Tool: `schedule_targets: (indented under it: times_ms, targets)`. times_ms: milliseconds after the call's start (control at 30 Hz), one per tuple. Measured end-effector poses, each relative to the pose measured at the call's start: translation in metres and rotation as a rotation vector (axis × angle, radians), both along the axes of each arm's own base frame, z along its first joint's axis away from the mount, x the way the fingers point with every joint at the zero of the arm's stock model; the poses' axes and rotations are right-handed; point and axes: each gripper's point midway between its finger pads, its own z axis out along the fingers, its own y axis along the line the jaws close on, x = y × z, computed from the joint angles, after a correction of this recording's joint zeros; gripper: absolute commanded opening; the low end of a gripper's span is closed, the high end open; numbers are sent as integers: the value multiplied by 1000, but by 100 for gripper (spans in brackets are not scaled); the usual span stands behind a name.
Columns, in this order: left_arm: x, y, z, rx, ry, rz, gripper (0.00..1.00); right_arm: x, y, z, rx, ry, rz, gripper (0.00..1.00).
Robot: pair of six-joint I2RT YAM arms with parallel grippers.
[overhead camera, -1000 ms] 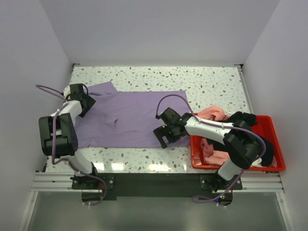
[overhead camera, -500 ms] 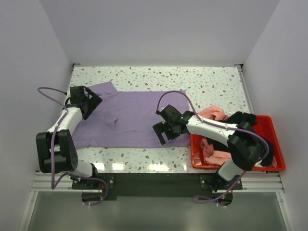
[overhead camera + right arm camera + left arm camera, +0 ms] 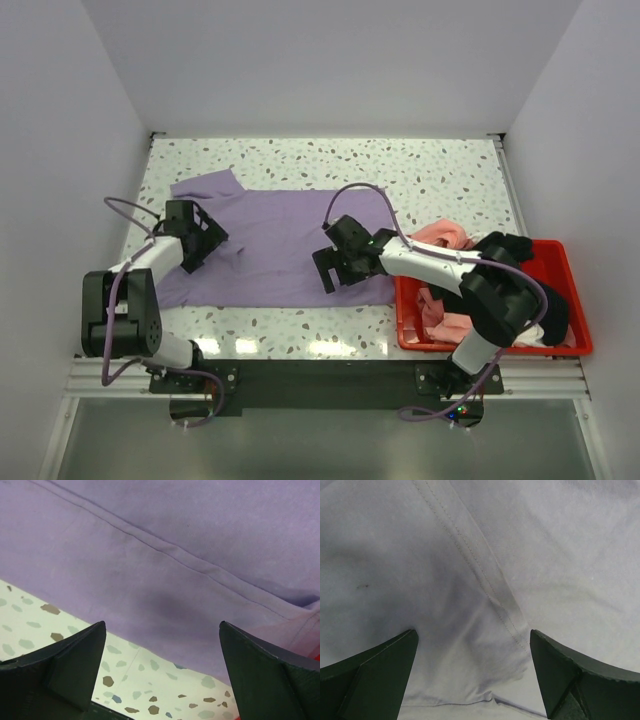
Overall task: Fold and stack the t-shirts
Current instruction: Fold the tshirt
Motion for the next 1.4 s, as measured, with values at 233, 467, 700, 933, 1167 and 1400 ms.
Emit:
schedule_targets:
  times_ms: [233,467,700,933,1167,1400]
  targets:
    - [-10,15,-2,49,-7,52,100,-21,-12,-32,-37,78,-10,99]
    - [-30,33,-4,105,7,136,100,-37,3,-32,19,58,34,99]
    - [-57,40,-2,129,95,173,100,-57,10,-28,34,81,65,99]
    - [2,49,83,139,-55,190,100,-18,27,29,50,-17,24,99]
    - [70,72,128,179,-144,236,100,51,5,80,165,-128,-126,99]
    - [113,96,89,201,-16,244,100,80,-48,80,137,-153,-242,99]
